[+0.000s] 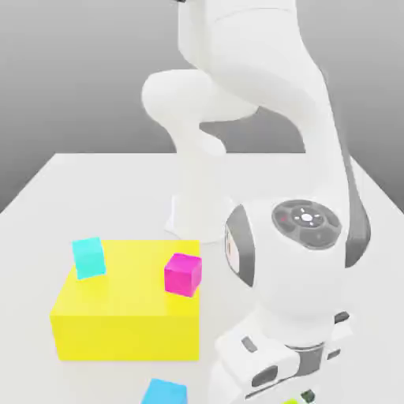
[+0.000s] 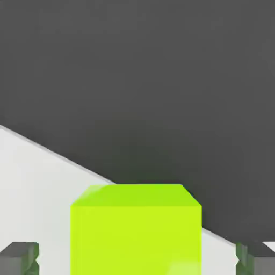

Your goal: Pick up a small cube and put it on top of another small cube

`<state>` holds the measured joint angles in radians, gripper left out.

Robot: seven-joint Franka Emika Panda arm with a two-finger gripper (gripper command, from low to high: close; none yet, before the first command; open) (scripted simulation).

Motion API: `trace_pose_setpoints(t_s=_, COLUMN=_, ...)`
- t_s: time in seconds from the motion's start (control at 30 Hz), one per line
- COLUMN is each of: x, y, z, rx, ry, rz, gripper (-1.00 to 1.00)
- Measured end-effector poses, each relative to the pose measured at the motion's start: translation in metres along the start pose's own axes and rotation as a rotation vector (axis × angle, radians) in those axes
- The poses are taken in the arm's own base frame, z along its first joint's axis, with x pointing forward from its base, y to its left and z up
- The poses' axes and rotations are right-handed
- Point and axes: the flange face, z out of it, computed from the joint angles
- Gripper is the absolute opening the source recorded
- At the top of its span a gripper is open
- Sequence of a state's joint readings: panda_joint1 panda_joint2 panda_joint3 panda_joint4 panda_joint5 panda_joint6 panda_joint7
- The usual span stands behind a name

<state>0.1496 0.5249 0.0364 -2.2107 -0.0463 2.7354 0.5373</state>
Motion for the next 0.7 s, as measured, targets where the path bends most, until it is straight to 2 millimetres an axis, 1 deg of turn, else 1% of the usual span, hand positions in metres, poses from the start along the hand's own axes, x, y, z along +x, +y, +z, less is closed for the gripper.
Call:
trace_pose_setpoints(t_s=0.1, x=0.0, y=0.0, z=0.0, rx=0.0, ry=-0.001, rz=0.0, gripper=-1.0)
trace_pose_setpoints(t_s=0.13, x=0.0, y=0.0, z=0.006, rx=0.0, ry=-0.001, rz=0.0, gripper=-1.0)
trace_pose_setpoints(t_s=0.17, x=0.0, y=0.0, z=0.002, rx=0.0, ry=-0.001, rz=0.0, gripper=-1.0)
trace_pose_setpoints(t_s=0.23, x=0.0, y=0.0, z=-0.019, rx=0.0, ry=-0.001, rz=0.0, gripper=-1.0)
trace_pose_setpoints(t_s=0.3, x=0.0, y=0.0, z=-0.047, rx=0.0, ry=-0.001, rz=0.001, gripper=-1.0)
trace_pose_setpoints(t_s=0.33, x=-0.002, y=0.005, z=-0.059, rx=0.001, ry=-0.002, rz=0.022, gripper=-1.0)
trace_pose_setpoints(t_s=0.5, x=-0.016, y=0.043, z=-0.108, rx=0.011, ry=-0.008, rz=0.207, gripper=-1.0)
trace_pose_setpoints(t_s=0.7, x=-0.043, y=0.097, z=-0.155, rx=0.017, ry=-0.012, rz=0.455, gripper=-1.0)
